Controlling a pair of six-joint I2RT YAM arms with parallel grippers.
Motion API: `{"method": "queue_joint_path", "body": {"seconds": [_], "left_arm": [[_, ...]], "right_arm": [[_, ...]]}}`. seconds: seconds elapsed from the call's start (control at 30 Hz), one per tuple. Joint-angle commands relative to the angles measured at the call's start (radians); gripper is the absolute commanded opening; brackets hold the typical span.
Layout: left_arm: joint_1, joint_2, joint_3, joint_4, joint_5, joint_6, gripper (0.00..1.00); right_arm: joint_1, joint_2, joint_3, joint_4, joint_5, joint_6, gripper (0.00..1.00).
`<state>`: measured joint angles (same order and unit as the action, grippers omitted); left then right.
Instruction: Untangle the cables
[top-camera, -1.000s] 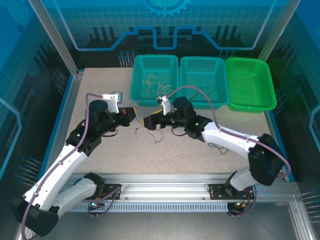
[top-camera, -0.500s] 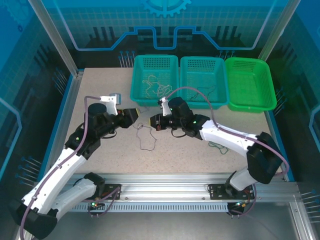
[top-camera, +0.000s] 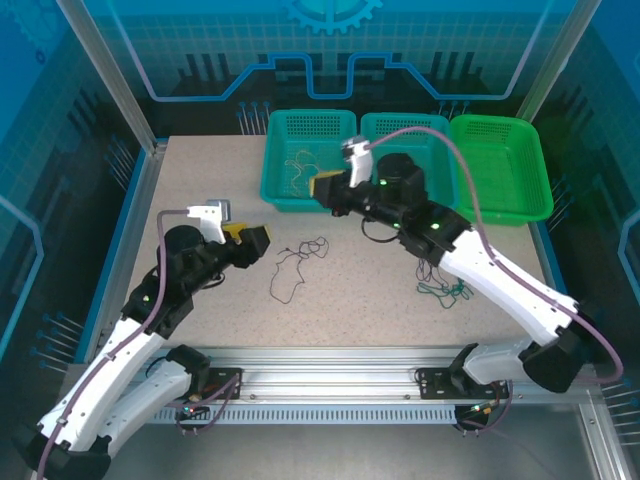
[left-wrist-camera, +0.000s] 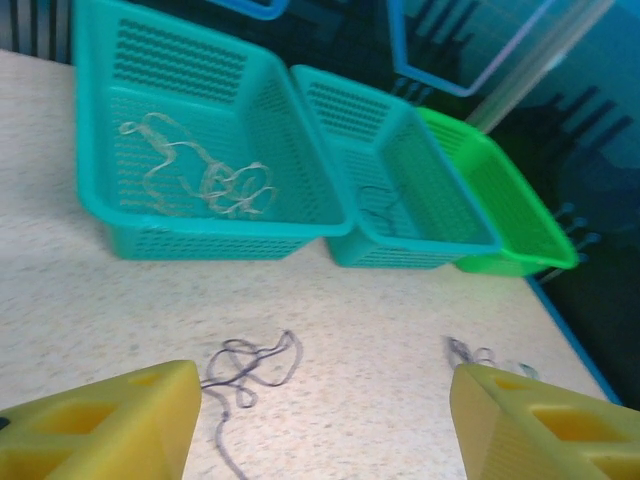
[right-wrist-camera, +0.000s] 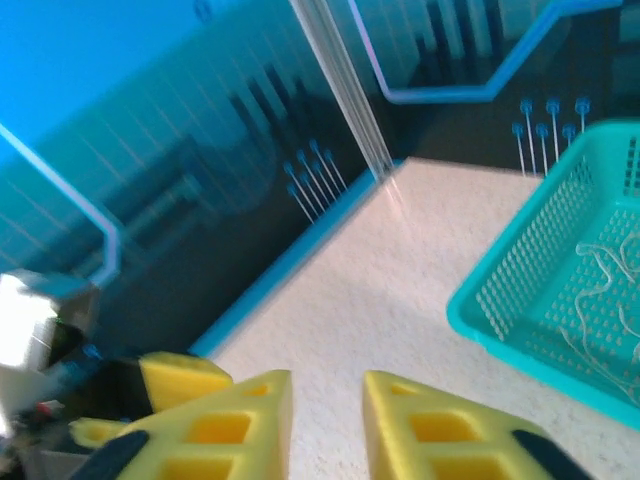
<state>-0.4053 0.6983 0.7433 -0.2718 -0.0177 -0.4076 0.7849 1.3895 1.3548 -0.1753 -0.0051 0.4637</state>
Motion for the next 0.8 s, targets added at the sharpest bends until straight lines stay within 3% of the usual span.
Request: {"method": "queue_joint_path", "body": {"seconds": [0.0,0.2,0.27,0.43,0.77], "left_arm": [[-0.007,-0.015,0.023,-0.135,-0.182,0.031,0.69],[-0.005,-0.051,0.011,-0.196,-0.186,0.072,0.74],[-0.005,-0.058,0.01,-0.213,-0.168,0.088,0.77],[-0.006,-0.083,0.002,-0.225,-0.15,0.128,0.83],[-0.006,-0.067,-0.007,-0.181,-0.141,0.138,0.87]], "right_arm": [[0.095,0.158,-0.003,-0.17,0.15,-0.158,0.49],[0.14,0.401,0.084,-0.228,0.302,-0.225,0.73],[0.145,0.49,0.132,-0.259,0.355,-0.251,0.76],[0.153,0.698,0.282,-0.374,0.474,-0.311,0.78],[0.155,0.815,0.326,-0.441,0.372,-0.235,0.69]]}}
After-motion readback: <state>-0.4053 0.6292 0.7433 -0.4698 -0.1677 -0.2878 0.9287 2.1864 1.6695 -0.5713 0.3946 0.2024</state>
